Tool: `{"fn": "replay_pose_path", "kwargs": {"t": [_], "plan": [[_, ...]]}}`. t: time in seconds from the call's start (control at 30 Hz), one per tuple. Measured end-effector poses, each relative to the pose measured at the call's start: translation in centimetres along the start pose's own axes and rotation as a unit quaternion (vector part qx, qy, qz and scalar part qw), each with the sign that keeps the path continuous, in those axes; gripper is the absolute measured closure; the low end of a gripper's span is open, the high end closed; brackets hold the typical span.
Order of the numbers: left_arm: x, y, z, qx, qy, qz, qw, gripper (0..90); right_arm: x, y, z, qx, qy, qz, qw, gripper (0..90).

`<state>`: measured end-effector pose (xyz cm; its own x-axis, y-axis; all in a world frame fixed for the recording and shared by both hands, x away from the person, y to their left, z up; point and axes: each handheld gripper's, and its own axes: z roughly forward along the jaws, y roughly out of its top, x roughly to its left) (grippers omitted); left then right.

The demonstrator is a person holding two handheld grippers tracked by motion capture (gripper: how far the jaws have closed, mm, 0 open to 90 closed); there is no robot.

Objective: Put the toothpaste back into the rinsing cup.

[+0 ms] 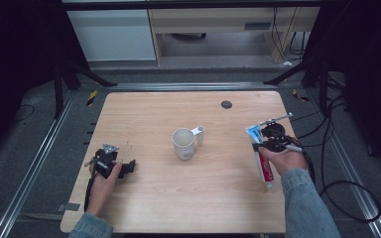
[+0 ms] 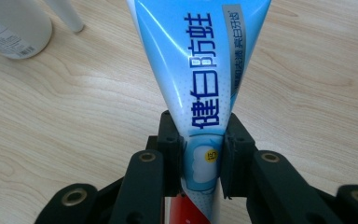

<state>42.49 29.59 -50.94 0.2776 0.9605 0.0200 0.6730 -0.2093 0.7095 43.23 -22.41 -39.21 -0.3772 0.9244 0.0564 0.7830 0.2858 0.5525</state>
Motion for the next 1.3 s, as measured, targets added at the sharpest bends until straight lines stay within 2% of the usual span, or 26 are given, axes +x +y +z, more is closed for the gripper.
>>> {"fn": "replay_pose_path", "kwargs": {"t": [0.2, 0.3, 0.37, 0.43, 0.5, 0.7, 0.93, 1.03, 1.2, 1.3], "plan": [[0.0, 0.0, 0.0, 0.000, 0.000, 0.000, 1.0000, 0.0, 1.1, 0.0, 0.0, -0.014, 0.000, -0.008, 0.9999, 73.3], [0.0, 0.0, 0.0, 0.000, 0.000, 0.000, 1.0000, 0.0, 2.3, 0.1, -0.2, -0.029, 0.000, -0.019, 0.9994, 73.3], [0.0, 0.0, 0.0, 0.000, 0.000, 0.000, 1.0000, 0.0, 2.7, 0.2, -0.2, -0.033, -0.002, -0.020, 0.9993, 73.3], [0.0, 0.0, 0.0, 0.000, 0.000, 0.000, 1.0000, 0.0, 4.1, 0.4, -0.3, -0.051, -0.004, -0.031, 0.9982, 73.3], [0.0, 0.0, 0.0, 0.000, 0.000, 0.000, 1.0000, 0.0, 4.4, 0.4, -0.4, -0.055, -0.003, -0.033, 0.9980, 73.3], [0.0, 0.0, 0.0, 0.000, -0.001, 0.001, 1.0000, 0.0, 7.3, 0.4, -0.1, -0.085, 0.000, -0.045, 0.9953, 73.3], [0.0, 0.1, 0.1, 0.000, 0.000, 0.000, 1.0000, 0.0, 8.4, 0.7, -0.1, -0.104, -0.003, -0.047, 0.9935, 73.3], [0.0, 0.1, 0.1, 0.000, 0.002, -0.001, 1.0000, 0.0, 9.2, 0.9, -0.2, -0.113, 0.002, -0.058, 0.9919, 73.3], [0.0, 0.1, 0.1, 0.000, 0.001, -0.001, 1.0000, 0.0, 10.0, 1.1, -0.3, -0.131, -0.001, -0.055, 0.9899, 73.3], [0.0, 0.1, 0.1, 0.000, 0.002, -0.001, 1.0000, 0.0, 10.8, 1.4, -0.5, -0.152, 0.004, -0.047, 0.9873, 73.2]]}}
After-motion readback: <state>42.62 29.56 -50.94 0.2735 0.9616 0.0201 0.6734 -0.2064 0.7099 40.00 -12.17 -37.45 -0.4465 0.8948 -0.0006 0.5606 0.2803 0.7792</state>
